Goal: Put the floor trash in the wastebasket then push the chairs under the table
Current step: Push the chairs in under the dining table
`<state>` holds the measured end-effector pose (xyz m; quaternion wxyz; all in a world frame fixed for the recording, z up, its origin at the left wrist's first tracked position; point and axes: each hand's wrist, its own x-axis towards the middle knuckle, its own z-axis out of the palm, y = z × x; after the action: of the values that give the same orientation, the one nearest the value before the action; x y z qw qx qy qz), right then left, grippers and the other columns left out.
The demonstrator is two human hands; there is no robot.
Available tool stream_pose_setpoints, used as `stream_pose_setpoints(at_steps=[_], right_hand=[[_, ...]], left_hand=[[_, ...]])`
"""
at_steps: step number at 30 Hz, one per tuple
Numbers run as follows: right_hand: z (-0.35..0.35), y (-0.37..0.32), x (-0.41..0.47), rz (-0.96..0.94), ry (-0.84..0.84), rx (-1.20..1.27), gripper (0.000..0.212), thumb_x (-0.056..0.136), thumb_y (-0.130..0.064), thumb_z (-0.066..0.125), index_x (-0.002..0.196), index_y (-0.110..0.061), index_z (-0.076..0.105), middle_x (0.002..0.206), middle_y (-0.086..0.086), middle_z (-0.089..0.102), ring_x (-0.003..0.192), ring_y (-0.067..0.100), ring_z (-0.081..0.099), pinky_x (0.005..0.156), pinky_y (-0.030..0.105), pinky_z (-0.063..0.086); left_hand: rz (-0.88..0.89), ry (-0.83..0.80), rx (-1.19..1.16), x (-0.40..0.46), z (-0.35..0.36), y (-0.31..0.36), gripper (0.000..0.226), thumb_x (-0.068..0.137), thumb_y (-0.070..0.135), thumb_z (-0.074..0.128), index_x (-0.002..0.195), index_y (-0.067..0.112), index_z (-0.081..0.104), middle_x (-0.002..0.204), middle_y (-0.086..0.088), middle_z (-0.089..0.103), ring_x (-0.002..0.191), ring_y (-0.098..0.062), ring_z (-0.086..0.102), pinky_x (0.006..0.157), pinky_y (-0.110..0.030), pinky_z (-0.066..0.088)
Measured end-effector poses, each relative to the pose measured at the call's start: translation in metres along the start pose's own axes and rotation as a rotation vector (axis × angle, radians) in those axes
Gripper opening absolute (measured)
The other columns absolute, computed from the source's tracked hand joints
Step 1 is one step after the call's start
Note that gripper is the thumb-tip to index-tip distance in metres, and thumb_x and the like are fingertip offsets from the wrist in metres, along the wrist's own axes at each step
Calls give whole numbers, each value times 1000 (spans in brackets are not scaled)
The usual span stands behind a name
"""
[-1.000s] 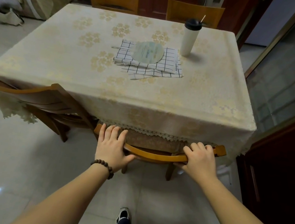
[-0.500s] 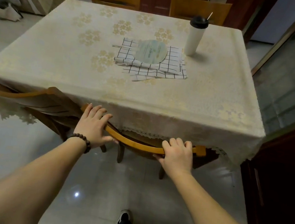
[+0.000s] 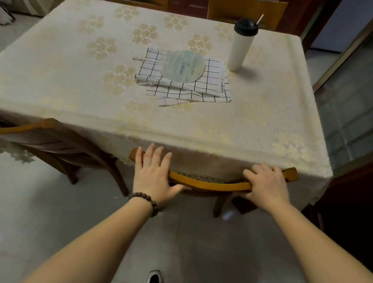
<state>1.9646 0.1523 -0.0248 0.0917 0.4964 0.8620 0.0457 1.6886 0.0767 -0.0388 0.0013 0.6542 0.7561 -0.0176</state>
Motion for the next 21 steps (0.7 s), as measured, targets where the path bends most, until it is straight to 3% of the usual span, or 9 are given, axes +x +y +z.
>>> stream_pose_setpoints(at_steps=[2, 5, 10, 15, 21], right_hand=[[0, 10, 0, 10, -28, 2, 45, 72, -61, 63, 101, -27, 60, 104, -3, 59, 103, 22, 51, 84, 37, 33], [1, 8, -2, 29, -7, -6, 45, 70, -62, 64, 96, -25, 62, 98, -2, 60, 98, 23, 52, 80, 38, 34], [3, -11, 4, 63, 72, 52, 46, 62, -58, 73, 84, -20, 65, 82, 3, 61, 83, 27, 55, 73, 38, 38], [0, -44, 19, 74, 110, 85, 46, 62, -57, 75, 83, -18, 64, 80, 4, 62, 81, 28, 56, 72, 39, 39], [4, -40, 21, -5, 137, 72, 42, 65, -56, 72, 83, -19, 62, 80, 3, 61, 80, 27, 56, 70, 38, 38]], left_hand=[[-7, -6, -2, 1, 1, 12, 99, 71, 82, 40, 150, 25, 19, 158, -6, 15, 146, -30, -6, 115, -53, -15], [5, 10, -21, 3, 3, 8, 102, 70, 84, 40, 151, 26, 16, 159, -6, 11, 146, -28, -8, 115, -52, -14], [35, 35, -24, 16, 6, -16, 109, 62, 92, 35, 149, 26, 24, 157, -7, 21, 147, -28, 2, 115, -50, -13], [60, 5, 1, 38, 1, -52, 115, 54, 92, 20, 148, 26, 28, 156, -6, 22, 146, -28, 4, 117, -49, -9], [67, 32, 33, 35, 2, -51, 110, 61, 89, 33, 147, 21, 29, 152, -10, 31, 144, -32, 14, 117, -53, -5]])
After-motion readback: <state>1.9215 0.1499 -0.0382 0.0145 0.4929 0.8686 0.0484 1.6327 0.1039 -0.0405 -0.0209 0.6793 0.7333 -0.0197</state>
